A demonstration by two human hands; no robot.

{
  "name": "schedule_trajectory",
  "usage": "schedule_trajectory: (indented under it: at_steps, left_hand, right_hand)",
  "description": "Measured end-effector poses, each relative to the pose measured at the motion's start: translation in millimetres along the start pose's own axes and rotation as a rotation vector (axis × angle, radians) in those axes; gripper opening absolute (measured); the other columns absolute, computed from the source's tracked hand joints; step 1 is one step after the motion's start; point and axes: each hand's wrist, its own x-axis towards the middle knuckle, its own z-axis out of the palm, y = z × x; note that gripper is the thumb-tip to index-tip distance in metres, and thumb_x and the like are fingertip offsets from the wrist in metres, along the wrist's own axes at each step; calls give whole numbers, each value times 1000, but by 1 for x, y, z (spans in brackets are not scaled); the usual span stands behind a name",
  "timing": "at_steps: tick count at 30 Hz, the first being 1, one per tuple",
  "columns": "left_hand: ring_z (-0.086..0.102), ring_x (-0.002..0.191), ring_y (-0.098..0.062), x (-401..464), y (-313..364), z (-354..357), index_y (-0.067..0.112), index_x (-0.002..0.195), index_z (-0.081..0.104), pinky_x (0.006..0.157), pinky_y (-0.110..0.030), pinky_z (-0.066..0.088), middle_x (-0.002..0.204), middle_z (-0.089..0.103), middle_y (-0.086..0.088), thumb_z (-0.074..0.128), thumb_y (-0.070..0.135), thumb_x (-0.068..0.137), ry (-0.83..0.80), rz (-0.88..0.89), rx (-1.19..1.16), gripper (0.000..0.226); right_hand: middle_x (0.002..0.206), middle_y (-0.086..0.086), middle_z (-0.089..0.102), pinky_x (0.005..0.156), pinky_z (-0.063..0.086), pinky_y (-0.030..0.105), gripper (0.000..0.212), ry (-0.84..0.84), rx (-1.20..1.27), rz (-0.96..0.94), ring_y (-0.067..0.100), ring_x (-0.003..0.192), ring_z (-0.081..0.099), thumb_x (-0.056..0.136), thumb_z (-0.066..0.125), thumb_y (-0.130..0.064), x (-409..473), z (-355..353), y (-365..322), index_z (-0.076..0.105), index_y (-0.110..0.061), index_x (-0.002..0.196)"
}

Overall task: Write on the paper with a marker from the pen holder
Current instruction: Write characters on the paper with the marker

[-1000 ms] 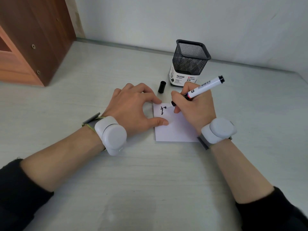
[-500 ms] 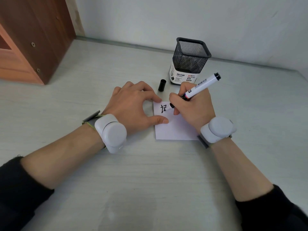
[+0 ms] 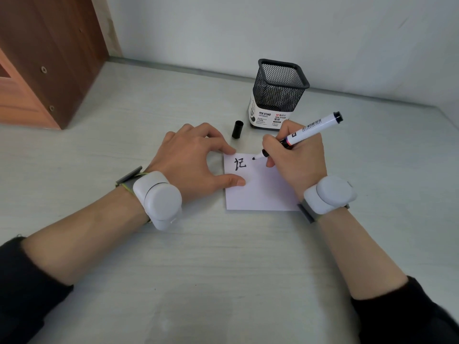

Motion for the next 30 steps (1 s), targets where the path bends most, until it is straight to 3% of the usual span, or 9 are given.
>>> schedule_trajectory:
  at_steps: [3, 9, 13, 22, 30]
  left_hand:
    - [35, 96, -9, -1, -1, 2, 44, 107, 59, 89, -34, 28, 115, 51, 19, 55, 78, 58, 17, 17, 8, 60]
    - [35, 99, -11, -1, 0, 2, 52, 114, 53, 85, -33, 22, 115, 47, 23, 50, 81, 61, 4, 58, 53, 61]
    - [35, 97, -11, -2, 1, 2, 53, 108, 57, 85, -33, 23, 114, 47, 25, 49, 81, 59, -6, 58, 60, 57]
    - [34, 97, -10, -1, 1, 2, 52, 108, 59, 85, -32, 22, 115, 48, 25, 49, 83, 57, -6, 52, 53, 60]
    - [34, 99, -9, 0, -1, 2, 52, 107, 59, 86, -31, 21, 115, 46, 26, 49, 83, 56, -12, 49, 48, 61]
  right_hand:
    - [41, -1, 60, 47, 40, 13, 29, -22, 13, 2, 1, 40, 58, 75, 64, -12, -1, 1, 1, 45, -18, 55]
    - [53, 16, 64, 49, 43, 16, 29, -53, -15, -61, -1, 42, 61, 81, 68, -17, -5, 10, 0, 48, -12, 60]
    - [45, 0, 62, 50, 44, 17, 33, -77, -24, -67, 0, 43, 62, 82, 69, -18, -6, 9, -1, 47, -18, 58]
    - [44, -1, 61, 48, 43, 17, 34, -63, 12, -36, 1, 41, 60, 78, 67, -13, -3, 7, -1, 43, -19, 55]
    - [59, 27, 62, 48, 41, 19, 27, -46, -54, -62, -3, 39, 56, 81, 65, -11, -5, 8, -3, 47, -1, 64]
